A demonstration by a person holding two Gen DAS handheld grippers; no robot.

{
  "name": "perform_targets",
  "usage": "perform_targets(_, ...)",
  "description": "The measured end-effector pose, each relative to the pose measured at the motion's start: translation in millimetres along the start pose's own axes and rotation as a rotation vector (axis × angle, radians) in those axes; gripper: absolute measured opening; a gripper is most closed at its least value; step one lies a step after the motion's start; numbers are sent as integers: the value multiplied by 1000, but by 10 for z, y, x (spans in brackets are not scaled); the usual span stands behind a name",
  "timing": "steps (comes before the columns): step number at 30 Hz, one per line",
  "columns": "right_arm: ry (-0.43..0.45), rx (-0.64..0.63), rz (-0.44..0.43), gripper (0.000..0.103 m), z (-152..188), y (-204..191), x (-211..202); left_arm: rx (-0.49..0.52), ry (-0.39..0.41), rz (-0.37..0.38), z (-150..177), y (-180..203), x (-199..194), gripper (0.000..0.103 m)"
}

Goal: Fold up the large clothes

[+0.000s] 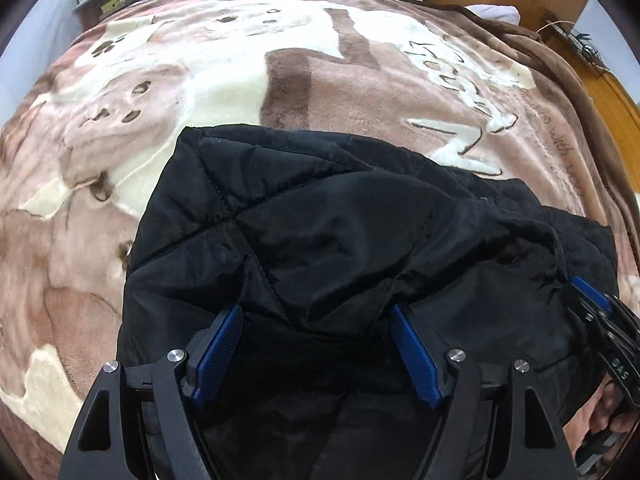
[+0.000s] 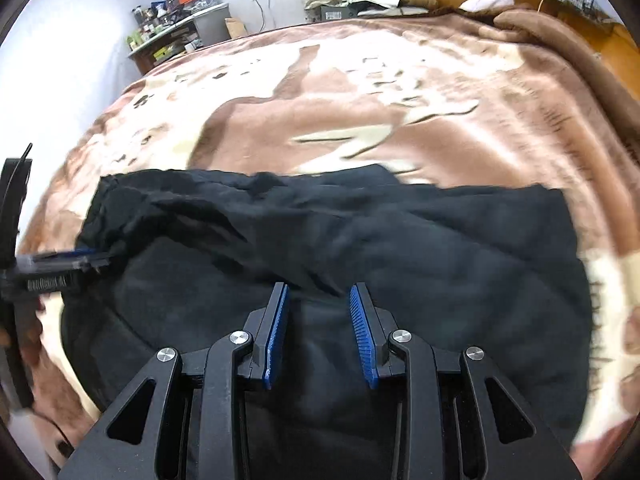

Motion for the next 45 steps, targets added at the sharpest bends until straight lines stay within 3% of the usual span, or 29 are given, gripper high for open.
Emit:
perform_targets(3,1,-63,97,33,50,213,-112,10,-4,3,10,-3,39,76)
perform_targets(6,-28,-15,131,33,132,432,-57,9,-14,20,22,-13,121,76)
perform_targets(10,-95,26,102,32,255,560,287,-11,-48,54,37,-27,278,76)
perform_targets(15,-164,5,162,32,291,507,540,3,-55,16,41,1,483,77)
perform_targets(19,-225,55,130,32,314,562,635,-16,-64,11,34,-1,550,77)
perform_targets(22,-214,38,140,32,313,548,599,-22,-46,12,37,1,493,77)
perform_targets(24,-183,46,138,33,284,536,509,13,-42,-25,19,25,392,78)
perform_targets(30,-83,12,118,33,223,522,-109,106,24,-85,30,27,-144,77)
perform_targets(34,-39,0,153,34,344,612,-459,102,54,-89,154,-163,-348,77)
perform_targets(38,-93,-2,182,34,591,762,-348,94,6,-152,331,-419,-146,75)
perform_targets(42,-133,13,166,34,709,788,-91,44,-36,-139,406,-477,141,75)
perform_targets(45,-141,27,165,34,744,807,62,80,-36,-171,411,-449,283,77)
Point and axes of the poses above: each gripper's, at about its wrist camera, not at the fingertips, and x roughly the way its jaws point, y to its right, z to its underside, the point moved 9 cm from there along x, roughly the way its jaws point, and after that the axes turned 3 degrees about -x, right-handed, at the moved point
